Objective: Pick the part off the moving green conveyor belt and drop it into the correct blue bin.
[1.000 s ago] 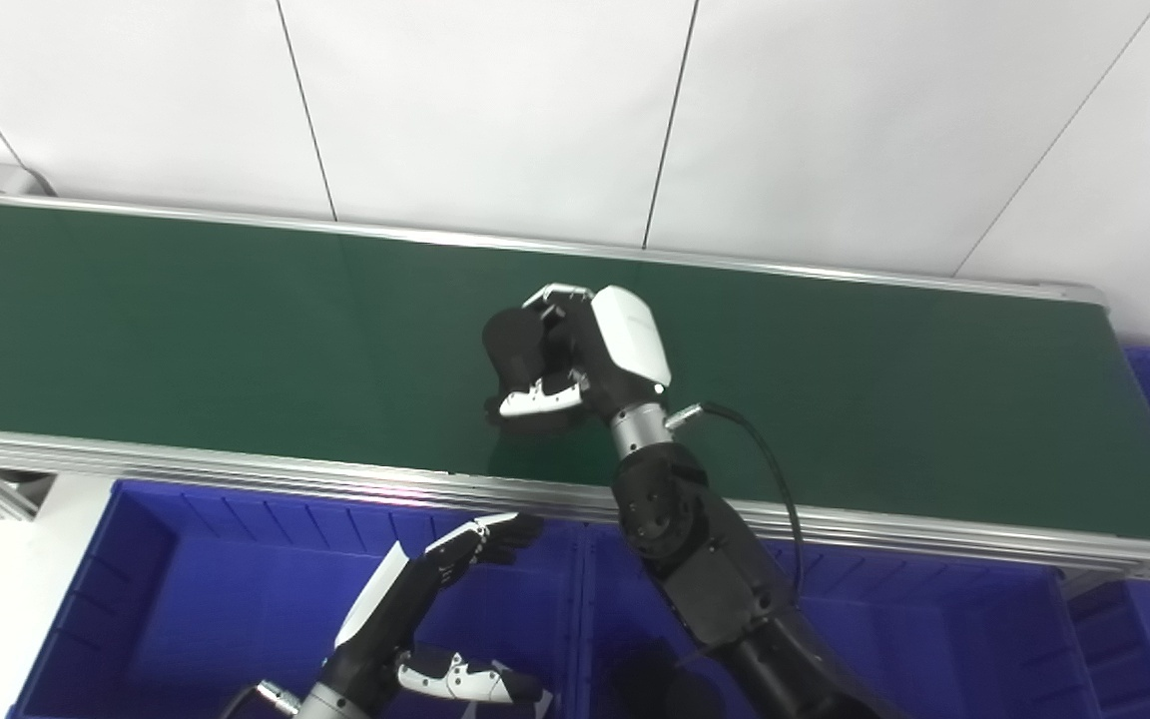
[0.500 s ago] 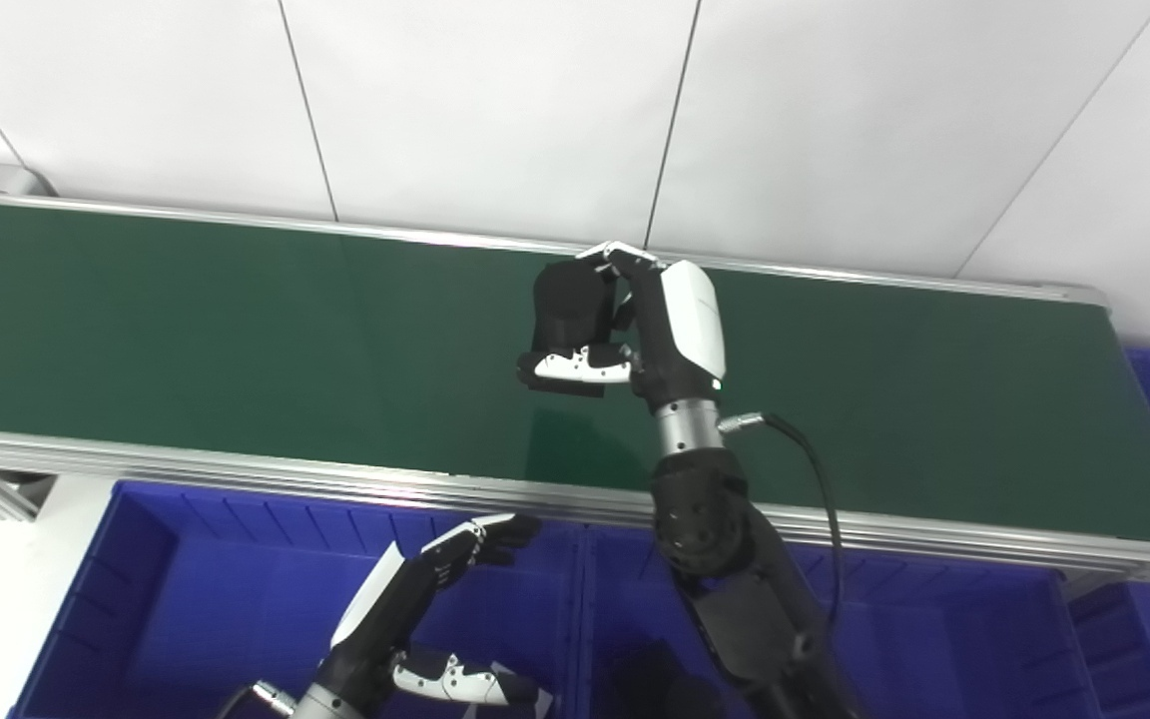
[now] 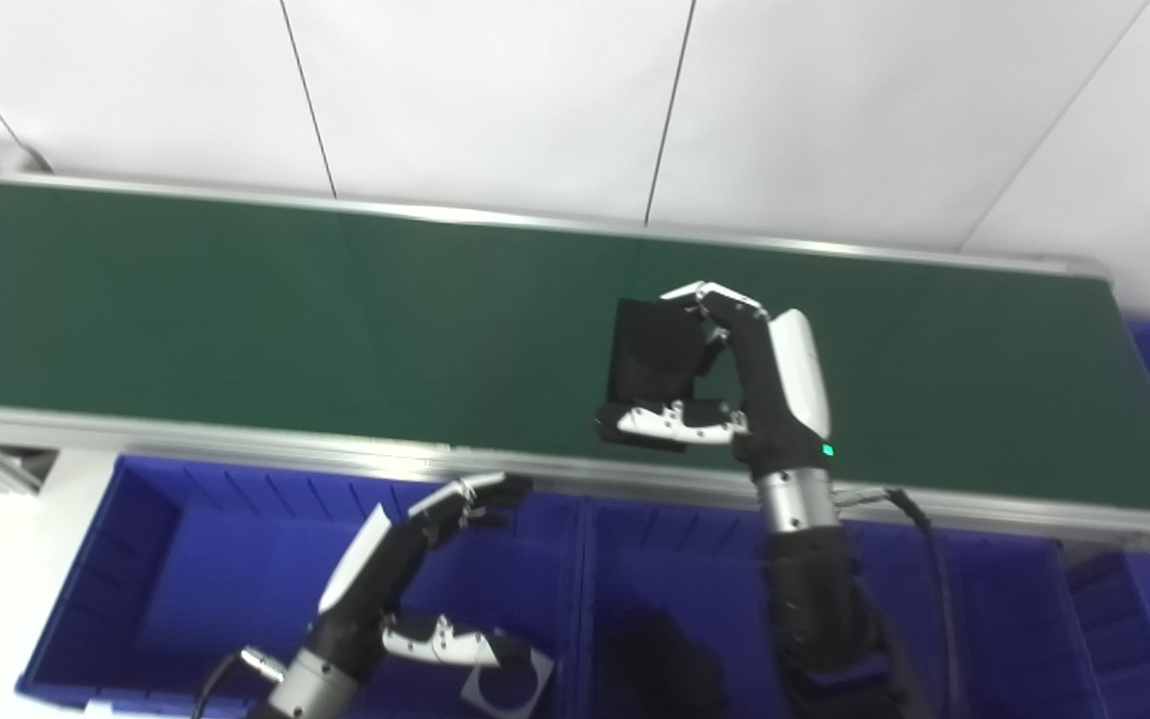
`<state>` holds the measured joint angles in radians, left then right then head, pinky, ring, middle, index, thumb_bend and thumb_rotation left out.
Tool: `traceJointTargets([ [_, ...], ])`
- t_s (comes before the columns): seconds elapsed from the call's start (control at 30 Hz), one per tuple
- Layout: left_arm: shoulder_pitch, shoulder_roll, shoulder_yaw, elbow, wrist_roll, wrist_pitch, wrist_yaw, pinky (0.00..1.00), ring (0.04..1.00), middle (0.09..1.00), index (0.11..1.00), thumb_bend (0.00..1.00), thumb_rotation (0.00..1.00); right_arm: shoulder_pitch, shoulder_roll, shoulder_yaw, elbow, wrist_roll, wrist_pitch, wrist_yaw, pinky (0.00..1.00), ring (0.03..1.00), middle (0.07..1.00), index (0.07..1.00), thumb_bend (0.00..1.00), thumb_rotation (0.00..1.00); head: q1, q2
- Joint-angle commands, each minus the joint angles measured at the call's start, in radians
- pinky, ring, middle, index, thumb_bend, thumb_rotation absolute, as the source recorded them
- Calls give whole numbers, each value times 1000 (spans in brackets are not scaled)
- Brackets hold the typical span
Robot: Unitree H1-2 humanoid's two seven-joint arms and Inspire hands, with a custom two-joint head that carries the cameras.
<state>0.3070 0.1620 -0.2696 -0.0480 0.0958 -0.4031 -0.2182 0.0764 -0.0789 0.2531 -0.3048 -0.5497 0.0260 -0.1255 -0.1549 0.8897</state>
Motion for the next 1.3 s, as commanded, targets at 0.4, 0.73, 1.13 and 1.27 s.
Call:
traceJointTargets([
  [0.4, -3, -12, 15, -75, -27, 30, -1, 730, 793, 811, 773, 911, 279, 181, -147, -53, -113, 52, 6, 166, 346, 414, 451, 515, 524, 0, -16, 36],
  [0.73, 5, -3, 21, -100, -27, 50, -4, 722, 788, 807, 778, 918, 290, 204, -226, -81, -97, 2, 48, 275, 380, 450, 452, 518, 524, 0, -41, 45],
  [1.13, 10, 7, 27, -114, -34, 68, -8, 717, 786, 806, 777, 914, 292, 164, -295, -69, -25, -143, 112, 371, 416, 478, 446, 527, 522, 0, -66, 49],
  [1.27, 12, 10, 28, -121, -38, 77, -9, 717, 786, 805, 774, 918, 291, 154, -296, -59, -20, -189, 145, 399, 437, 501, 445, 532, 522, 0, -71, 51],
])
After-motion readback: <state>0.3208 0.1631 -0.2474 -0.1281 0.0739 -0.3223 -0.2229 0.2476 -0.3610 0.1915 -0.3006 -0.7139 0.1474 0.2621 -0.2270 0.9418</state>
